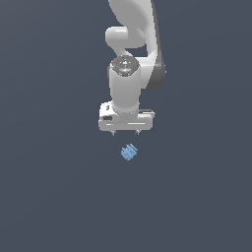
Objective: Pick up the object and move it to a goal position.
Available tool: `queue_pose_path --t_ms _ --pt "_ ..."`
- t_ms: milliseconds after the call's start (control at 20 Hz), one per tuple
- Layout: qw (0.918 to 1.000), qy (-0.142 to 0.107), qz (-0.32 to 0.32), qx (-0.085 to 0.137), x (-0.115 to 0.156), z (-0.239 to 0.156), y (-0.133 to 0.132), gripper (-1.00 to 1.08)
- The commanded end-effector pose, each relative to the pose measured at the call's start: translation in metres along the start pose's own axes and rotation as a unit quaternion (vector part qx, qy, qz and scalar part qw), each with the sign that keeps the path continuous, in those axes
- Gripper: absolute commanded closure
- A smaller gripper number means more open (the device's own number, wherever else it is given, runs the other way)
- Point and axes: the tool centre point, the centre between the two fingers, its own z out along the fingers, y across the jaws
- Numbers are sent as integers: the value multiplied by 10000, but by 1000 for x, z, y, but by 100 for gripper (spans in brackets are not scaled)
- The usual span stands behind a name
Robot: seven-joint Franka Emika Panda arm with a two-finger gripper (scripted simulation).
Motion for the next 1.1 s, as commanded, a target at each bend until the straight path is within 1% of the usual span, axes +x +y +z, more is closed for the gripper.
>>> queue_pose_path --t_ms 0,550,800,1050 --pt "10000 0 0 0 0 0 0 -92" --pt "9994 -39 -347 -46 3 -2 -9 -92" --pt "9996 -36 -269 -41 3 -1 -9 -92" --pt "10000 -35 -33 -31 4 3 -9 -92"
